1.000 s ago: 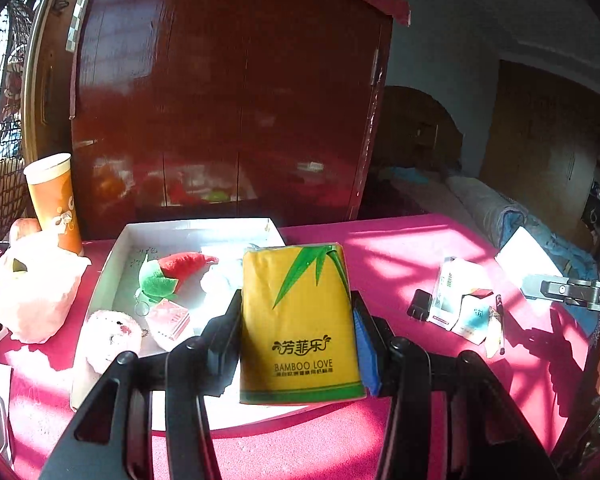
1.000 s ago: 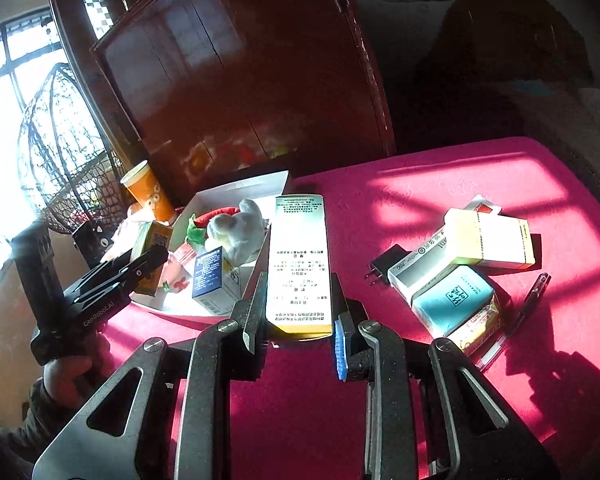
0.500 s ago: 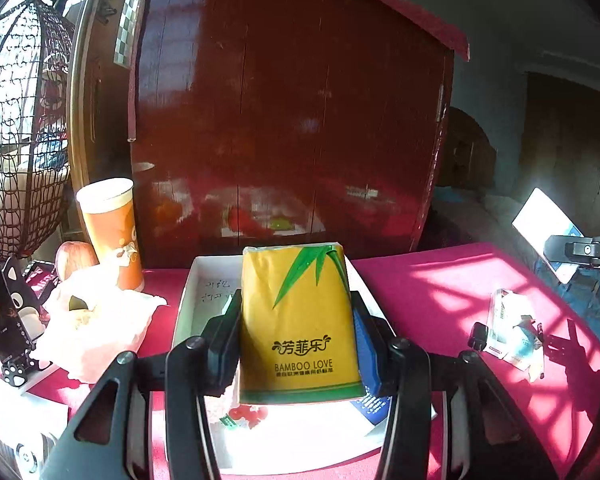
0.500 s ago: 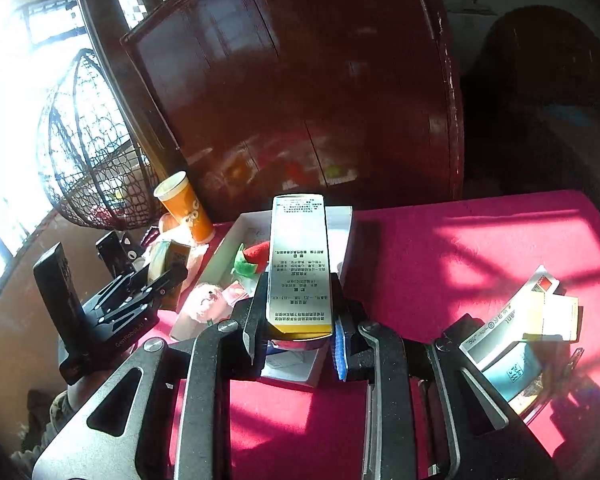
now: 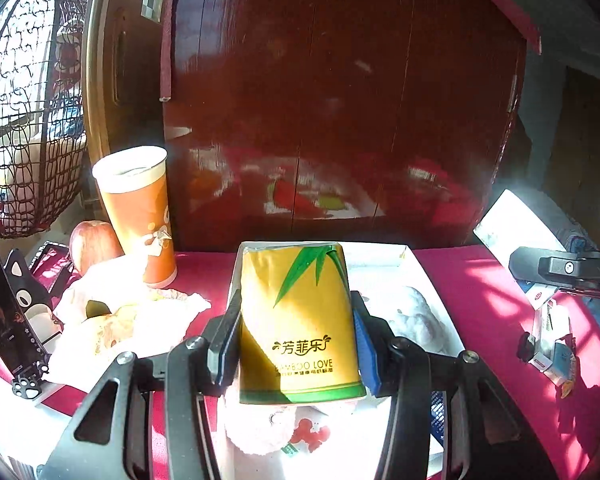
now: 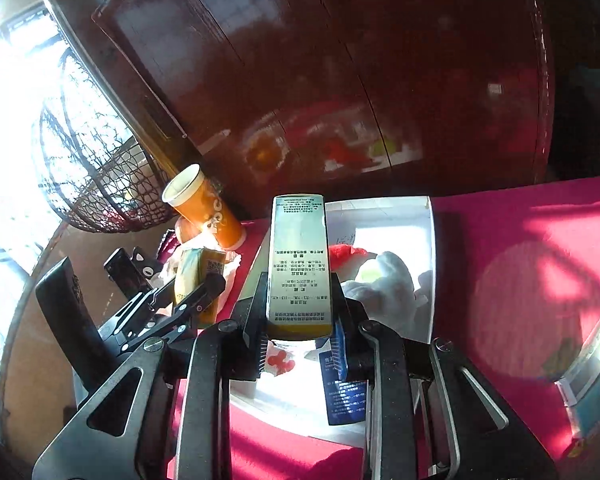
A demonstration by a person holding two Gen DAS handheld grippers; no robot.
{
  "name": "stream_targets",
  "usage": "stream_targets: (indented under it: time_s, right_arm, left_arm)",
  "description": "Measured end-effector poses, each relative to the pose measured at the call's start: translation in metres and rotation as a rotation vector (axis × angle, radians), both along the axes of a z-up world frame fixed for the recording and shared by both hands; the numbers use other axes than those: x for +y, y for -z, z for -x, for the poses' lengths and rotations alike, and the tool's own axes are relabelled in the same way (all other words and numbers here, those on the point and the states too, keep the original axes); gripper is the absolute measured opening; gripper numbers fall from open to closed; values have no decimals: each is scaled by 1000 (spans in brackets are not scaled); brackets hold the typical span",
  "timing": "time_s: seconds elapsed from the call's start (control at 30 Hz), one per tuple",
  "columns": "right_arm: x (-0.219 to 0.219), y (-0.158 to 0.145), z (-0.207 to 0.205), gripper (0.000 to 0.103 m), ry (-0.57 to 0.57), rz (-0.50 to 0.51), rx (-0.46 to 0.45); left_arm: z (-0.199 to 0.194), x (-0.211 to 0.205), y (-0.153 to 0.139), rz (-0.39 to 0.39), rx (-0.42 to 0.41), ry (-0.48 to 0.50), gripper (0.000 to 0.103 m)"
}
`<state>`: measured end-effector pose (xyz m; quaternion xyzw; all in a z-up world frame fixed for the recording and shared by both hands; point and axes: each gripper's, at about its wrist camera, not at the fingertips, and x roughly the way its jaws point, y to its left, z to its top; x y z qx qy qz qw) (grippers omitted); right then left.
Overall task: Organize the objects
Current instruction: 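Carry the yellow tissue pack and white medicine box over the white tray, then open both grippers to drop the two items into the tray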
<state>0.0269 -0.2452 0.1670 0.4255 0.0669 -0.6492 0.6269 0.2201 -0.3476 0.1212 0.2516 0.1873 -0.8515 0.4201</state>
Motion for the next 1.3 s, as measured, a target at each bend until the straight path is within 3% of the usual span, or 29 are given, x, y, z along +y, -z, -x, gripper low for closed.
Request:
stream_targets:
  time_s: [0.27, 0.47, 0.5, 0.53, 0.57, 0.6, 0.93, 1.13, 1.2, 1.27, 1.3]
  right_arm:
    - [-45, 49, -7, 25, 24, -84, -120]
    - [-68, 75, -5, 28, 68, -130, -105]
    - [-70, 77, -4, 34, 74, -129, -101]
    - [-69, 77, -2, 58, 81, -121, -105]
    - [-66, 78, 0, 79, 92, -107, -117]
    - [-62, 77, 3, 83, 97, -87, -130]
    - [-3, 50, 13, 83, 113, 36, -181]
    - [34, 45, 14, 84, 105, 88, -213]
    - [53, 42, 11, 87, 119, 115, -160]
    - [79, 37, 8, 103, 163, 170, -49]
    - [93, 34, 6, 103, 189, 200, 7]
  left_arm:
    - [8, -34, 32, -82, -18, -41, 49]
    - [14, -37, 51, -123, -23, -35, 52]
    - [14, -37, 53, -130, -26, -41, 61]
    - [14, -37, 54, -133, -26, -49, 84]
    - [12, -36, 55, -129, -17, -55, 93]
    - [11, -34, 54, -116, -9, -60, 103]
    - [23, 5, 36, 28, -66, -91, 103]
    - [21, 36, 23, 64, -65, -129, 103]
    - [14, 52, 22, 68, -33, -150, 103]
    - [7, 67, 22, 62, 4, -164, 103]
    - [5, 74, 22, 56, 14, -161, 103]
